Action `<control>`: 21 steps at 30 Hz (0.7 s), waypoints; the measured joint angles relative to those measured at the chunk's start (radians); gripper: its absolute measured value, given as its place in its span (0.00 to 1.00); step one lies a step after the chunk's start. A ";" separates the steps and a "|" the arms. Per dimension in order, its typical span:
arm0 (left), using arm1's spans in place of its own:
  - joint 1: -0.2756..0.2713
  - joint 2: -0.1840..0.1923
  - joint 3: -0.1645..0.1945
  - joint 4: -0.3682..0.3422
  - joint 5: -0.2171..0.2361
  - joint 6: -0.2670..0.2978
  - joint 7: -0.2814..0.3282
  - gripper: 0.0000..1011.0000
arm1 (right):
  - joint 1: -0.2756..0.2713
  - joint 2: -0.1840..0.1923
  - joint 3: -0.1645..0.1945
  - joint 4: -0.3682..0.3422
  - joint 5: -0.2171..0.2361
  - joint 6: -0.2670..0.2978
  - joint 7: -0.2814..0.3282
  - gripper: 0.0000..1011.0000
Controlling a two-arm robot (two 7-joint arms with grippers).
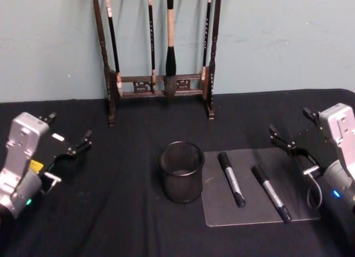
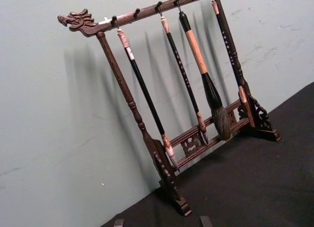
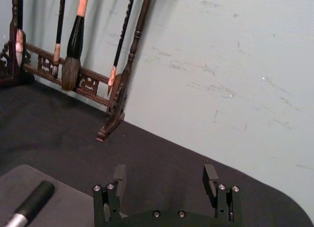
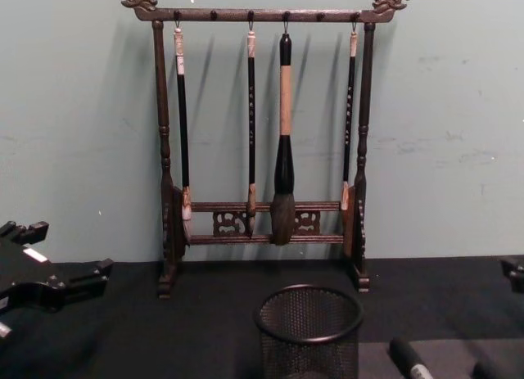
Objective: Pick up the water-based marker from the table and place it into the pen holder.
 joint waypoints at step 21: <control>0.000 0.000 0.000 0.000 0.000 0.000 0.000 0.99 | -0.154 -0.024 0.098 -0.245 0.116 0.305 0.006 0.99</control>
